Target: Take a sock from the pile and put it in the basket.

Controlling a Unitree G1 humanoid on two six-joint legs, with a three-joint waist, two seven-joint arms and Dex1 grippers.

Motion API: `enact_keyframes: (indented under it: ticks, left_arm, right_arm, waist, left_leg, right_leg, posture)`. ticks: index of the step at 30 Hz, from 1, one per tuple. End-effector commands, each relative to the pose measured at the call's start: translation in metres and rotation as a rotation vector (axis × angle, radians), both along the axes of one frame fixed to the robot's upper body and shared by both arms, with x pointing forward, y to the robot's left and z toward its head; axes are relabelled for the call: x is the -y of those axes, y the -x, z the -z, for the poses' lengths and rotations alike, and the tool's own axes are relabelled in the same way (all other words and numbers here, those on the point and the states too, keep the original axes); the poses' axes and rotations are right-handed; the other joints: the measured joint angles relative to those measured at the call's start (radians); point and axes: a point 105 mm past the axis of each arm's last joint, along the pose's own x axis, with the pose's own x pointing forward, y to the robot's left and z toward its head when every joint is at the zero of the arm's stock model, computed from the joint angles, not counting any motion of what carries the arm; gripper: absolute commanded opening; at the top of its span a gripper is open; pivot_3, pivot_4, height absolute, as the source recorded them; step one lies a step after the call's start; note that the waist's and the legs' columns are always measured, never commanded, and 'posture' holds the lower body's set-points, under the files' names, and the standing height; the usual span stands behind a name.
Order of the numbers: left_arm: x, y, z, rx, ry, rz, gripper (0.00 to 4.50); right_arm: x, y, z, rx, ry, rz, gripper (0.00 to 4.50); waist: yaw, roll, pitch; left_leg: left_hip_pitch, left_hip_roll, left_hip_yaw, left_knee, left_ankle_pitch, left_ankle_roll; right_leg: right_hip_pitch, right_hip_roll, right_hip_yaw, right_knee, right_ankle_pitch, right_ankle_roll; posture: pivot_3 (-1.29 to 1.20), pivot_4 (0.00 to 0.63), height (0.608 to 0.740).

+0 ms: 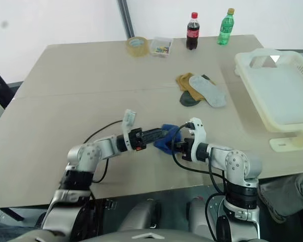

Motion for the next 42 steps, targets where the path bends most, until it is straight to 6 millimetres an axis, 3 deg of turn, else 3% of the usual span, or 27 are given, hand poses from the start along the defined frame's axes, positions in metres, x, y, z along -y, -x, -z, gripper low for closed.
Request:
enact_keyframes:
  ticks: [1, 4, 11, 16, 21, 24, 26, 32, 39, 42]
  left_arm:
    - [-0.005, 0.016, -0.008, 0.384, -0.167, 0.015, 4.5]
    - [-0.01, 0.019, 0.006, 0.562, -0.322, 0.021, 4.5]
    - [-0.005, 0.024, 0.006, 0.721, -0.313, 0.025, 4.5]
    - [0.003, 0.025, 0.003, 0.756, -0.262, 0.039, 4.5]
    - [0.019, 0.02, -0.006, 0.783, -0.189, 0.029, 4.5]
    - [0.035, 0.006, -0.022, 0.786, -0.116, -0.026, 4.5]
    - [0.045, 0.001, -0.035, 0.785, -0.061, -0.046, 4.5]
    - [0.068, -0.001, -0.043, 0.816, -0.07, 0.02, 4.5]
    - [0.094, -0.011, -0.058, 0.824, -0.061, 0.03, 4.5]
    - [0.104, -0.016, -0.067, 0.79, -0.009, 0.019, 4.5]
  right_arm:
    - [0.022, -0.012, -0.003, 0.031, 0.03, 0.082, 0.01]
    - [0.028, -0.019, -0.012, 0.081, 0.016, 0.1, 0.01]
    - [0.04, -0.026, -0.031, 0.144, 0.043, 0.098, 0.01]
    - [0.062, -0.021, -0.075, 0.262, 0.087, 0.117, 0.01]
    - [0.115, -0.029, -0.119, 0.371, 0.187, 0.262, 0.01]
    - [0.154, -0.035, -0.149, 0.401, 0.189, 0.355, 0.01]
    - [0.179, -0.037, -0.159, 0.391, 0.232, 0.417, 0.01]
    - [0.245, -0.05, -0.164, 0.283, 0.286, 0.596, 0.01]
    - [0.286, -0.068, -0.162, 0.249, 0.255, 0.708, 0.01]
    - [0.313, -0.078, -0.155, 0.223, 0.25, 0.852, 0.01]
  waist:
    - [0.003, 0.001, 0.0]
    - [0.011, 0.001, 0.0]
    - [0.003, 0.003, 0.002]
    - [0.003, 0.005, 0.003]
    - [0.012, 0.005, 0.004]
    - [0.01, 0.005, 0.004]
    - [0.012, 0.005, 0.004]
    - [0.002, 0.005, 0.005]
    - [0.003, 0.005, 0.005]
    - [0.006, 0.005, 0.005]
  left_leg:
    - [0.0, 0.0, 0.0, 0.0, 0.0, 0.0]
    - [0.0, -0.001, 0.0, -0.001, 0.0, 0.0]
    - [-0.003, -0.001, 0.0, -0.002, 0.0, 0.001]
    - [-0.003, -0.001, 0.0, -0.001, -0.002, 0.005]
    - [-0.004, -0.002, -0.002, 0.0, -0.003, 0.006]
    - [-0.004, -0.002, -0.001, 0.0, -0.003, 0.006]
    - [-0.004, -0.002, -0.001, 0.001, -0.003, 0.007]
    - [-0.004, 0.0, 0.004, 0.001, -0.003, 0.008]
    - [-0.003, 0.0, 0.005, 0.003, -0.003, 0.008]
    - [-0.004, 0.0, 0.006, 0.003, -0.003, 0.008]
  right_leg:
    - [0.0, 0.0, 0.0, -0.001, 0.0, 0.0]
    - [0.0, -0.002, -0.001, -0.002, 0.0, 0.0]
    - [-0.002, -0.002, -0.001, -0.003, 0.0, 0.0]
    - [-0.002, -0.001, -0.001, -0.002, 0.0, 0.0]
    - [0.0, 0.0, -0.004, -0.003, 0.0, 0.0]
    - [0.0, 0.001, -0.003, -0.003, 0.0, 0.0]
    - [0.0, 0.001, -0.003, -0.002, 0.0, 0.0]
    - [0.0, 0.004, 0.0, -0.002, 0.0, 0.0]
    - [0.001, 0.005, 0.002, -0.002, 0.0, 0.001]
    - [0.0, 0.005, 0.002, -0.002, 0.0, 0.001]
  posture:
    - [0.0, 0.15, 0.74]
    - [0.0, 0.15, 0.74]
    - [0.0, 0.15, 0.74]
    - [0.0, 0.15, 0.74]
    - [0.0, 0.15, 0.74]
    - [0.0, 0.15, 0.74]
    - [0.0, 0.15, 0.74]
    - [0.0, 0.15, 0.74]
    - [0.0, 0.15, 0.74]
    - [0.0, 0.15, 0.74]
